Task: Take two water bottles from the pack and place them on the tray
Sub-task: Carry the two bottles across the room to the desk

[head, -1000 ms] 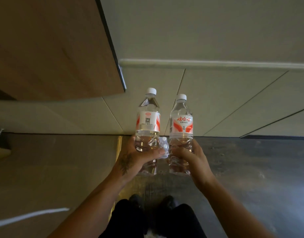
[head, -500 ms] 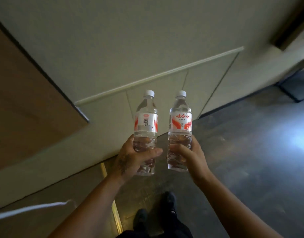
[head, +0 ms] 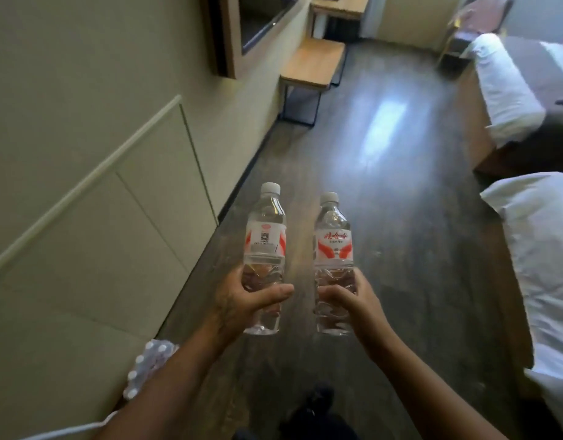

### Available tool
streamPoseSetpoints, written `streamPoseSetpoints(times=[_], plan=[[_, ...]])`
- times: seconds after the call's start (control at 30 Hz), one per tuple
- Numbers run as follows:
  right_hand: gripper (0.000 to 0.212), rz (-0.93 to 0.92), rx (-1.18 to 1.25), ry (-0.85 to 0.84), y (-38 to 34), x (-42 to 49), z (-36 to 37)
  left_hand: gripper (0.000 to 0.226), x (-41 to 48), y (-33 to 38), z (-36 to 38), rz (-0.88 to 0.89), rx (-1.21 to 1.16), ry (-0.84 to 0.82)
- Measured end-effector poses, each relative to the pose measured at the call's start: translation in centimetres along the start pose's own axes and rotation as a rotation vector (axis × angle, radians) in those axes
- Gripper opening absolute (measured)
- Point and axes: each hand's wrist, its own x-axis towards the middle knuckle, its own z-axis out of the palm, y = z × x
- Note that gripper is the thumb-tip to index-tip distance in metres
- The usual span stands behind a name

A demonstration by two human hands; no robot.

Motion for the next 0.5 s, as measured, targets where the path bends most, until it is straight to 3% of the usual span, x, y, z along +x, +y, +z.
streamPoseSetpoints(times=[0.27,0.5], plan=[[0.070,0.010,0.097,0.203,0.5,2.2,-11.2,0.071,7.5,5.0,11.3,0.036,0.054,-0.206],[0.069,0.004,0.116,0.255,-0.4,8.1,-18.9,0.085,15.1,7.5,17.4,0.073,0.108,-0.215]])
